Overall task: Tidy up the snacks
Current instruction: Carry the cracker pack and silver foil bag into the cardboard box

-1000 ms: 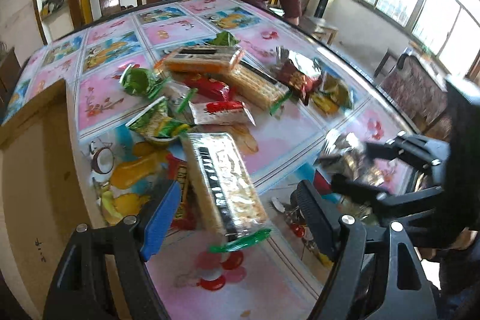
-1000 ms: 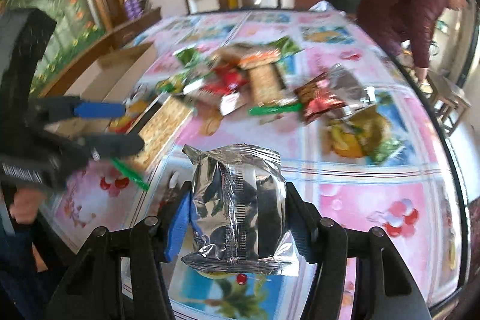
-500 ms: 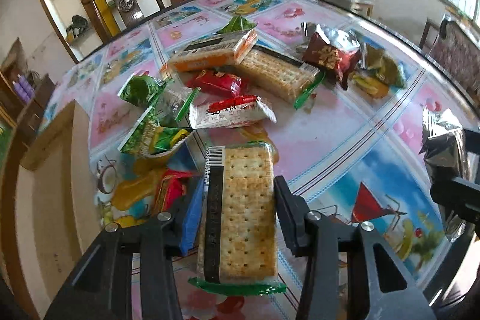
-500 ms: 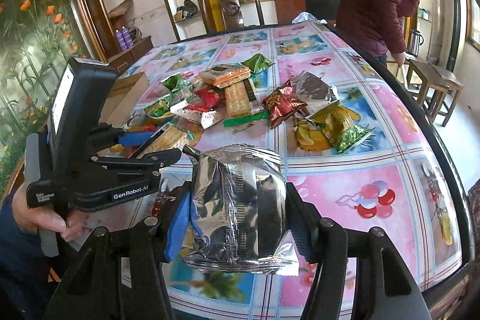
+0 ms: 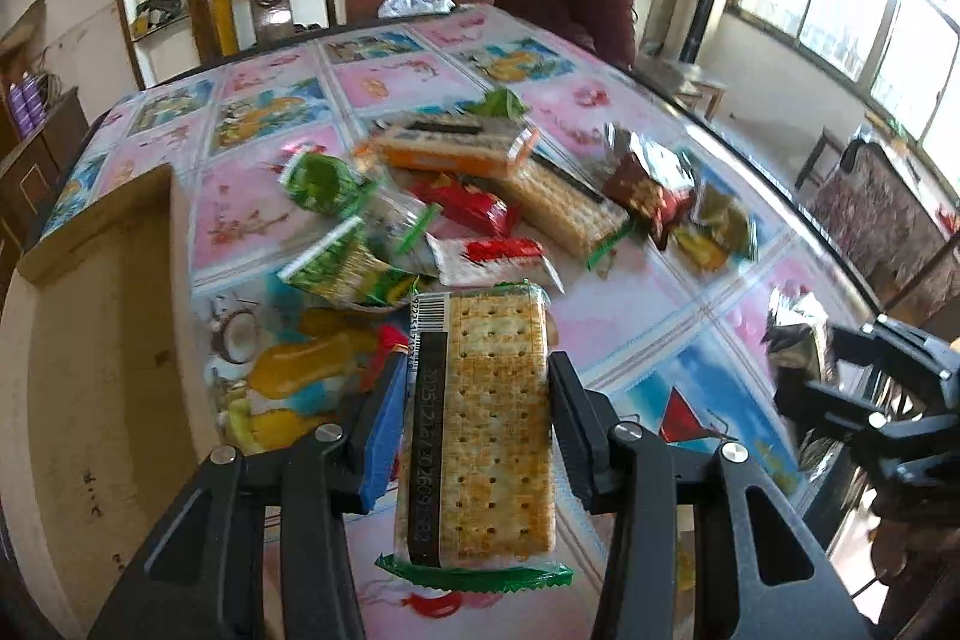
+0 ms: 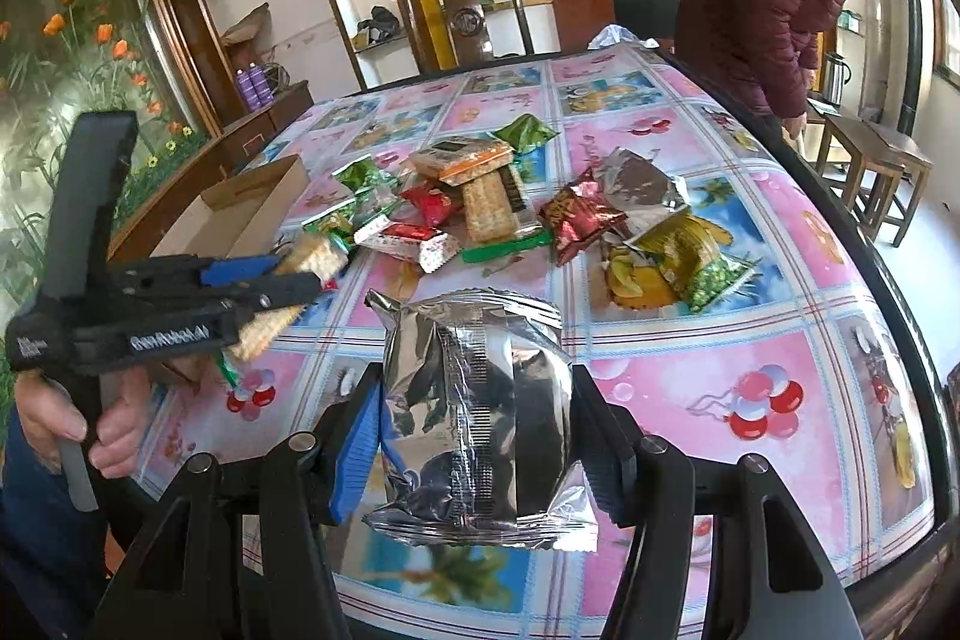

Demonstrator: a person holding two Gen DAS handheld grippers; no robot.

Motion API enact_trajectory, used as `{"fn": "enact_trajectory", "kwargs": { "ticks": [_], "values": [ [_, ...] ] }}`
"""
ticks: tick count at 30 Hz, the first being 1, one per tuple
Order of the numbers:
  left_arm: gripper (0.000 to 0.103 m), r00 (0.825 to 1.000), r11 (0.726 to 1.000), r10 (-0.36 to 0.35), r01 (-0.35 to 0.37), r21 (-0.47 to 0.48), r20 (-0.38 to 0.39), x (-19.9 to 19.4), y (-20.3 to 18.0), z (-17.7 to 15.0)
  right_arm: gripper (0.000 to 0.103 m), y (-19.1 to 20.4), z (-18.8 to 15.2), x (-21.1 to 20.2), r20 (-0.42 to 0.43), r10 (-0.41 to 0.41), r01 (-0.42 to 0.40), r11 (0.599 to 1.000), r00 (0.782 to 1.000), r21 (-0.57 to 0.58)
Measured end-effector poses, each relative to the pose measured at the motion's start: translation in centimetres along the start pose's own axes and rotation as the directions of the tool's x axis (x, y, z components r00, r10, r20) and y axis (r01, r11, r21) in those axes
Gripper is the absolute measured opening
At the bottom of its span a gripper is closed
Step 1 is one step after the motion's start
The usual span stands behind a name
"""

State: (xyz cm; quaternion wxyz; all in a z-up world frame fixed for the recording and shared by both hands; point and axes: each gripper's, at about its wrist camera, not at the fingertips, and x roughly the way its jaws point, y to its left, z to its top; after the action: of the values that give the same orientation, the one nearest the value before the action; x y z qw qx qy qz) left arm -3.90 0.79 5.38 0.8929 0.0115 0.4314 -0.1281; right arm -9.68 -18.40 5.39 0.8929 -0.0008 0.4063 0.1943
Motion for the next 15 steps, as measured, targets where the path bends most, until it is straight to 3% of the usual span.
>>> {"fn": "enact_trajectory", "kwargs": {
  "ticks": [7, 15],
  "values": [
    [0.045, 0.998, 0.996, 0.028, -0.023, -0.087, 0.058, -3.0, 4.1, 0.3, 0.063, 2.7, 1.8, 1.4, -0.019, 0.06, -0.061, 0.998, 0.998, -0.035],
    [0.045, 0.99, 0.976, 0.098, -0.074, -0.206, 0.105, -5.8, 10.6, 0.0, 0.063, 8.4, 4.7, 3.7, -0.048, 0.142, -0.146, 0.982, 0.989, -0.119]
  ]
}}
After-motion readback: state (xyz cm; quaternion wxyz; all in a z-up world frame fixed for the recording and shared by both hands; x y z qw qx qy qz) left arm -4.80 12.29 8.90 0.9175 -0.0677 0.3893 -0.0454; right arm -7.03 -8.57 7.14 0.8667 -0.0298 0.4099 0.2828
